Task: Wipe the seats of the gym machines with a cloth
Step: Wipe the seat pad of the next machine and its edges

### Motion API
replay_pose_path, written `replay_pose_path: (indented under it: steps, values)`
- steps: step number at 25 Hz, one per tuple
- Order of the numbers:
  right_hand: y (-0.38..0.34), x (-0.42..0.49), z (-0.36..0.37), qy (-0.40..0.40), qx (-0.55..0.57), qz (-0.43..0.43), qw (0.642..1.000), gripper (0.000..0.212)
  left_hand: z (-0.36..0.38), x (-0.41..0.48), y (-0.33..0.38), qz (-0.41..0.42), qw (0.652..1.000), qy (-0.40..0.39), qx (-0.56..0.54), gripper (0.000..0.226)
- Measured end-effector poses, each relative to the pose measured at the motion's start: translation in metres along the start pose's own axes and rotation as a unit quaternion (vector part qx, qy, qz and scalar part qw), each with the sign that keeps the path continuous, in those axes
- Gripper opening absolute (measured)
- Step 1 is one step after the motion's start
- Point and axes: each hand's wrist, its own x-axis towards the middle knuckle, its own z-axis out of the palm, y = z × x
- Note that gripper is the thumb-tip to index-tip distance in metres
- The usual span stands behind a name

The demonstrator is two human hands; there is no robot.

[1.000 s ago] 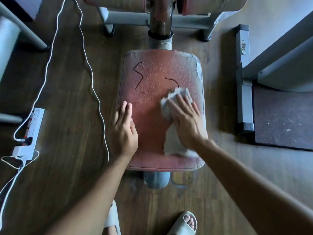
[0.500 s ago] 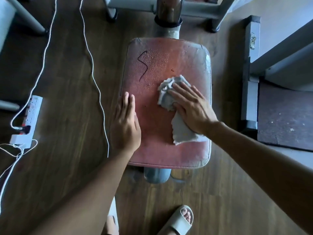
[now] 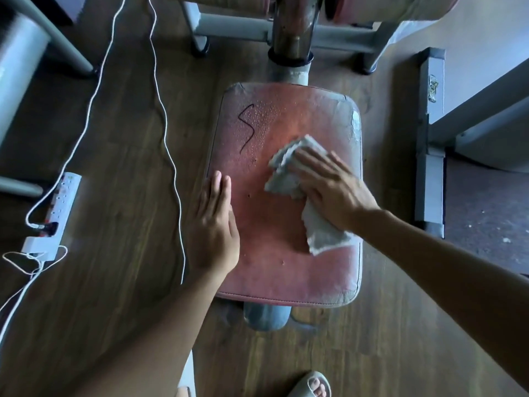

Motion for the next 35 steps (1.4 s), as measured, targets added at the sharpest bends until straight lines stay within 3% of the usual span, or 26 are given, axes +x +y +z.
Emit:
replay_pose_path:
  steps: [3,5,7,9,11,16,19,21,23,26,29,31,33,35]
  values:
    - [0.031,0.07,0.002,0.05,-0.008,0.13,0.99,0.046,0.001,-0.002,-0.001,0.007,1.0,0.004,0.009,0.048]
    - [0.021,0.079,0.006,0.079,0.004,0.171,0.982,0.045,0.0,-0.003,-0.001,0.01,1.0,0.004,0.009,0.047]
    - [-0.005,0.043,0.008,0.059,0.015,0.092,0.994,0.045,-0.002,-0.002,-0.001,0.005,1.0,0.003,0.006,0.049]
    - [-0.022,-0.007,0.003,-0.009,0.022,-0.041,0.999,0.045,-0.003,-0.001,0.0,0.008,1.0,0.011,-0.005,0.048]
    - [-0.006,-0.019,-0.004,-0.051,0.005,-0.102,0.993,0.046,-0.003,-0.002,0.001,0.007,1.0,0.009,-0.013,0.048]
    - [0.052,0.059,-0.003,0.047,-0.001,0.101,0.994,0.045,-0.002,-0.003,-0.001,0.013,1.0,0.007,-0.008,0.049]
    - [0.022,0.06,0.005,0.095,0.047,0.201,0.974,0.044,-0.002,-0.003,-0.001,0.015,1.0,0.007,-0.005,0.049]
    - [-0.024,0.023,0.006,0.107,0.067,0.161,0.979,0.042,-0.003,-0.001,0.001,0.012,1.0,0.017,-0.008,0.048]
    - [-0.063,-0.027,0.008,0.05,0.07,0.085,0.993,0.041,-0.003,0.0,0.002,0.016,0.999,0.024,-0.022,0.047]
    - [-0.043,-0.034,0.007,-0.005,0.038,0.023,0.999,0.043,-0.001,0.0,0.002,0.015,0.999,0.023,-0.021,0.047]
    - [0.0,0.015,0.006,0.006,0.001,0.052,0.999,0.046,0.001,-0.002,-0.003,0.014,1.0,0.016,-0.012,0.049]
    - [0.007,0.038,0.008,0.036,0.003,0.117,0.993,0.047,0.004,-0.002,-0.008,0.022,1.0,0.014,-0.012,0.049]
    - [-0.013,0.037,0.017,0.059,0.018,0.184,0.981,0.044,0.004,-0.002,-0.01,0.016,0.999,0.02,-0.019,0.048]
    - [-0.044,0.012,0.02,0.063,0.042,0.175,0.982,0.041,0.005,-0.001,-0.009,0.016,0.998,0.027,-0.051,0.047]
